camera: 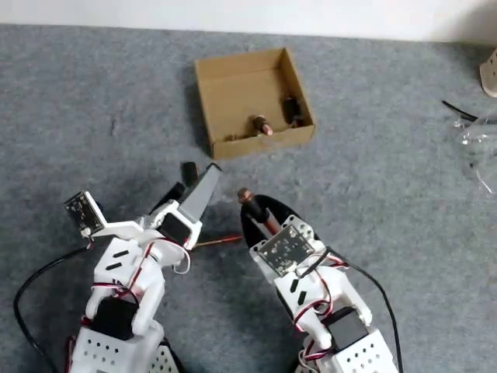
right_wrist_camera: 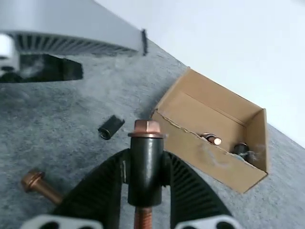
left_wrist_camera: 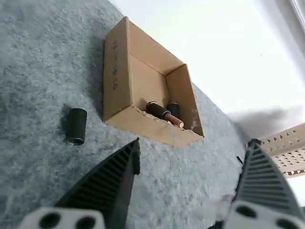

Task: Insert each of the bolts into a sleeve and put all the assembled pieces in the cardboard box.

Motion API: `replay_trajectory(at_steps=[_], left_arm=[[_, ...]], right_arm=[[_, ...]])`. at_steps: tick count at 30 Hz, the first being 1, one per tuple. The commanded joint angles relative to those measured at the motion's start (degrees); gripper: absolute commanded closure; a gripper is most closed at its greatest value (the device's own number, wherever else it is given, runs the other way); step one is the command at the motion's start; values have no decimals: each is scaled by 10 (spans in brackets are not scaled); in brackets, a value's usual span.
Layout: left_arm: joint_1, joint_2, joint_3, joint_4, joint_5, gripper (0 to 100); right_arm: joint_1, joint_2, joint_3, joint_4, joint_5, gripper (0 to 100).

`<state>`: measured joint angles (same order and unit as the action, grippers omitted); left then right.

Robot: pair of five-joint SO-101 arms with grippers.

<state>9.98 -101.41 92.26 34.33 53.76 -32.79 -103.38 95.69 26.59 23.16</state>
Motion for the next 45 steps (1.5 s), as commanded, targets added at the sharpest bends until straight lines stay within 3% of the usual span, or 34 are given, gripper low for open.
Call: replay_trajectory(at_steps=[1, 6, 9, 13, 15, 18, 20, 26, 33, 45], left_arm=[[0, -6, -25, -9, -67, 742], [-3, -6, -29, -11, -173, 998], [-3, -6, -28, -9, -225, 976], [-4, -5, -25, 15, -241, 986], [-12, -5, -31, 48, -319, 986], [-47, -6, -31, 62, -493, 989], [-58, -5, -25, 62, -548, 990], [-64, -5, -1, 58, -555, 990], [-62, 0, 51, -47, -595, 990], [-60, 0, 51, -47, -595, 990]], right_arm=[[19, -4, 52, -18, 7, 993], [33, -4, 55, -29, 7, 993], [62, -3, 55, -38, 6, 993], [80, 0, 55, -37, 5, 993], [85, 2, 55, -36, 5, 993], [86, 3, 55, -35, -11, 993], [98, 3, 55, -35, -30, 993], [124, 3, 55, -35, -42, 993], [125, 3, 55, -35, -39, 993], [126, 3, 46, -36, -39, 993]])
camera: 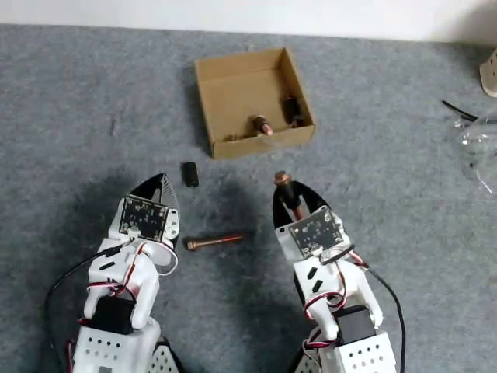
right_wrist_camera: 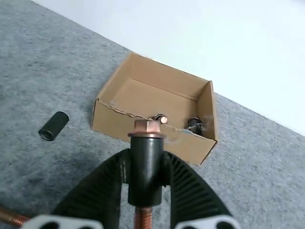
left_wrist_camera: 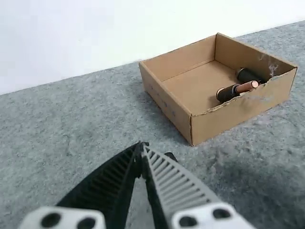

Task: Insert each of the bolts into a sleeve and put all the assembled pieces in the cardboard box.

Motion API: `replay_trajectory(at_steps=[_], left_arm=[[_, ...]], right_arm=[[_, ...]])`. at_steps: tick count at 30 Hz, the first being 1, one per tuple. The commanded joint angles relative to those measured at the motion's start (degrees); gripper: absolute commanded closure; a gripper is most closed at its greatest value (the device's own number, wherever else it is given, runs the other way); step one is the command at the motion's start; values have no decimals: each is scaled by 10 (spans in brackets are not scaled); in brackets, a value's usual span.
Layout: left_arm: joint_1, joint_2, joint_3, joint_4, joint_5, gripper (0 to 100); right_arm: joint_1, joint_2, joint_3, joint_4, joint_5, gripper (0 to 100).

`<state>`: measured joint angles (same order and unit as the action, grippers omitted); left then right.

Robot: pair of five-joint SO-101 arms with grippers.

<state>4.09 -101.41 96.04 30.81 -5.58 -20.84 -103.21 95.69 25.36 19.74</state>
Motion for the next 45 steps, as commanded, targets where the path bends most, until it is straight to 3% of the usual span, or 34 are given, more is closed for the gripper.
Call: replay_trajectory(at_steps=[1, 9, 23, 31, 45], left_arm=[[-1, 0, 13, -12, -2, 990], [0, 0, 13, -13, -2, 990], [0, 0, 13, -13, -2, 989], [0, 0, 13, -13, -2, 989], [0, 0, 13, -13, -3, 987]], right_arm=[[6, 1, 36, -23, -4, 993], [6, 87, -80, -25, -5, 993], [7, 728, -629, -23, -4, 993], [69, 1024, -902, -22, -6, 993], [91, 1265, -1077, -22, -4, 993]])
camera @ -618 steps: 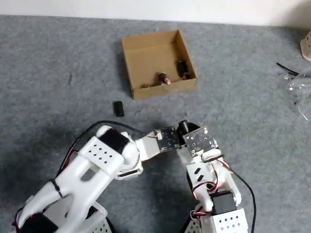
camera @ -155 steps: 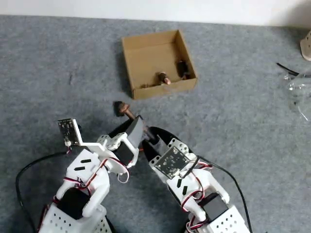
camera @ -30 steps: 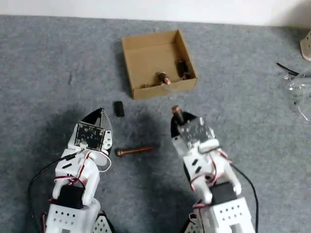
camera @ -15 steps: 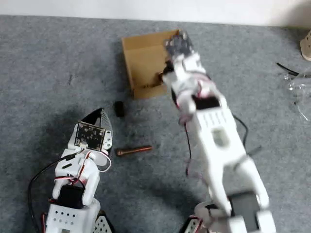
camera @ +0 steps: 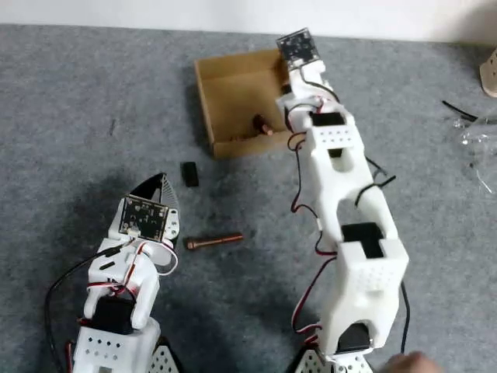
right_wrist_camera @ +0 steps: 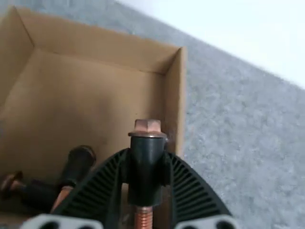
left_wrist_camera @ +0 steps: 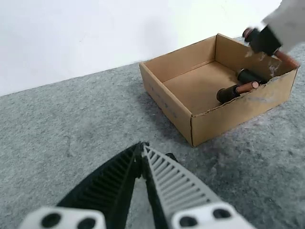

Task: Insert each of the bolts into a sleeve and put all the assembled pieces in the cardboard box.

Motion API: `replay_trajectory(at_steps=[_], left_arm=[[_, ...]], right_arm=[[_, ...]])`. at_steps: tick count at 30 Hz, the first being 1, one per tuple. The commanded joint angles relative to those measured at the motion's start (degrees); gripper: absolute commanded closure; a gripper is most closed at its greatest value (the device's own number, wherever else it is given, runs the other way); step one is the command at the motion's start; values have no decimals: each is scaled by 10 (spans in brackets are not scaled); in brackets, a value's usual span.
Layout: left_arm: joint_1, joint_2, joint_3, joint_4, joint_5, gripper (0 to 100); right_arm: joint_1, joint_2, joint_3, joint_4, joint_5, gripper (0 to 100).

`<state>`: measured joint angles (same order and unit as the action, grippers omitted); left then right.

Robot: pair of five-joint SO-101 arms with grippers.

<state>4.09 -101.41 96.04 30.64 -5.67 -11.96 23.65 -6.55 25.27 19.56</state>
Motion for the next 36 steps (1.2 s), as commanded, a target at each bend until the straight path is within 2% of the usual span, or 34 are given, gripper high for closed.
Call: replay_trajectory(at_steps=[1, 15, 18, 22, 31, 36], left_arm=[[0, 0, 13, -11, -2, 987], [15, 0, 13, -12, -4, 986], [15, 0, 13, -12, -4, 986], [15, 0, 13, -12, -4, 986], [15, 0, 13, -12, -4, 986], [15, 0, 13, -12, -4, 986]], right_arm=[[1, 2, -59, -21, -3, 993], [-1, 40, -60, -21, -5, 991], [-1, 40, -59, -19, -5, 939], [-4, 41, -63, 36, -6, 875], [-4, 36, -63, 47, -6, 875], [-4, -17, -60, 79, -6, 875]])
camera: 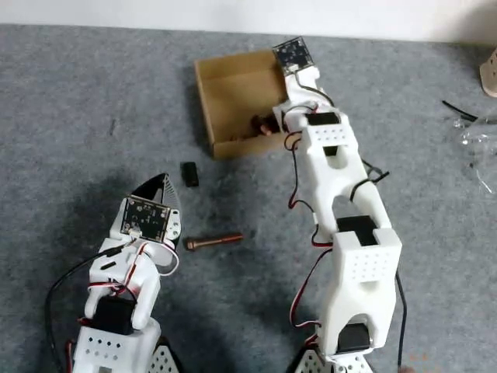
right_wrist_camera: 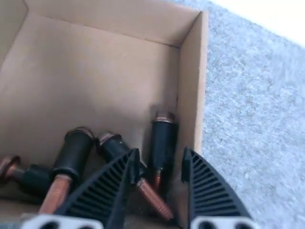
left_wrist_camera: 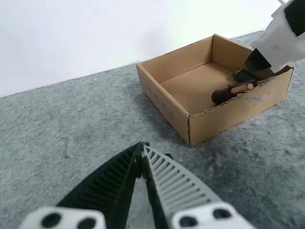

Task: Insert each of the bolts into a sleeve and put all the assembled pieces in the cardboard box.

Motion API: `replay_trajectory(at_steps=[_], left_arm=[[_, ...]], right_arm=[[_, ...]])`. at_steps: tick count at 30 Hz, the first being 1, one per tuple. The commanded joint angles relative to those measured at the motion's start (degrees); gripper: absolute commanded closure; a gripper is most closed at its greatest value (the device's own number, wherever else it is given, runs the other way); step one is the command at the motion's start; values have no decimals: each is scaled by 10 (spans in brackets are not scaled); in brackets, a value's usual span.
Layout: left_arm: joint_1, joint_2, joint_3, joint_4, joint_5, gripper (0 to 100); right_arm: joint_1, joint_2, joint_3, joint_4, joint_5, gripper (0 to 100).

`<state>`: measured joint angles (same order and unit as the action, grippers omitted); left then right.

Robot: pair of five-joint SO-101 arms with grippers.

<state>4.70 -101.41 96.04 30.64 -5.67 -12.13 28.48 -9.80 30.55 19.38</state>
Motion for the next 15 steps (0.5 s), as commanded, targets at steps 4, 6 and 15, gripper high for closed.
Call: replay_trajectory(at_steps=[4, 6, 15], left_arm=[[9, 0, 13, -12, -4, 986], [9, 0, 13, -12, -4, 986], [9, 0, 13, -12, -4, 986]], right_arm=[[-6, -134, -26, 88, -4, 875], [-7, -170, -26, 115, -4, 875], [-53, -292, -25, 277, -4, 875]])
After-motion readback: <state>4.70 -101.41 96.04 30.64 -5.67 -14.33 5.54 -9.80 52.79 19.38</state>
